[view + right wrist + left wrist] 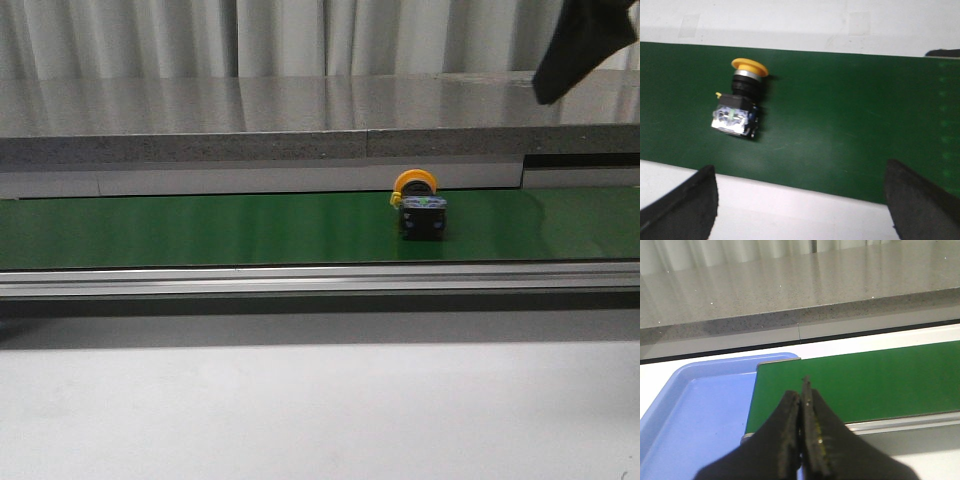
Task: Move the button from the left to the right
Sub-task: 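Lower the open right gripper over the button on the belt, then close the right gripper on the button and lift it off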
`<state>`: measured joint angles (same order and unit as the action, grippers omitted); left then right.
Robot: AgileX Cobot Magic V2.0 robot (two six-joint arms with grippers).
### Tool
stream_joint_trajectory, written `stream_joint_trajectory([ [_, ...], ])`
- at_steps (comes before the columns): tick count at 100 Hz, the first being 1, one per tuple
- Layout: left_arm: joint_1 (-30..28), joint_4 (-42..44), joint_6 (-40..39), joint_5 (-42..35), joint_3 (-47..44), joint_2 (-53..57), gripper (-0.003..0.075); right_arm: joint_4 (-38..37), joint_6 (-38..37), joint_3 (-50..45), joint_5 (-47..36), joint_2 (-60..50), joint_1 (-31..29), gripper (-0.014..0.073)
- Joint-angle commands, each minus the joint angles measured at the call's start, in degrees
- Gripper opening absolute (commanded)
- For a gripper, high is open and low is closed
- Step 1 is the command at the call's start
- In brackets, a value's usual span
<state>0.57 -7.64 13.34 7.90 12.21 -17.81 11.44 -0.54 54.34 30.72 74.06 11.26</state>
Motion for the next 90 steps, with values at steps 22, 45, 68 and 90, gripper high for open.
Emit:
stream_joint_trajectory([
  [22, 0.4, -0.6, 0.0, -4.2, 1.6, -0.4, -0.0019, 0.3, 1.1, 7.4, -4.3, 9.5, 2.7, 0.0664],
  [45, 0.4, -0.6, 0.0, -4.2, 1.6, -0.4, -0.0019, 0.0, 1.5, 9.2, -6.4, 14.8, 2.7, 0.0664],
  [68, 0.4, -0.6, 0.0, -4.2, 1.6, -0.4, -0.0019, -1.4, 1.7, 9.2, -9.0, 18.0, 2.7, 0.0664],
  [90, 0.4, -0.6, 0.0, -4.2, 1.6, -0.4, -0.0019, -3.3, 1.7, 9.2, -9.6, 21.0, 2.7, 0.0504],
])
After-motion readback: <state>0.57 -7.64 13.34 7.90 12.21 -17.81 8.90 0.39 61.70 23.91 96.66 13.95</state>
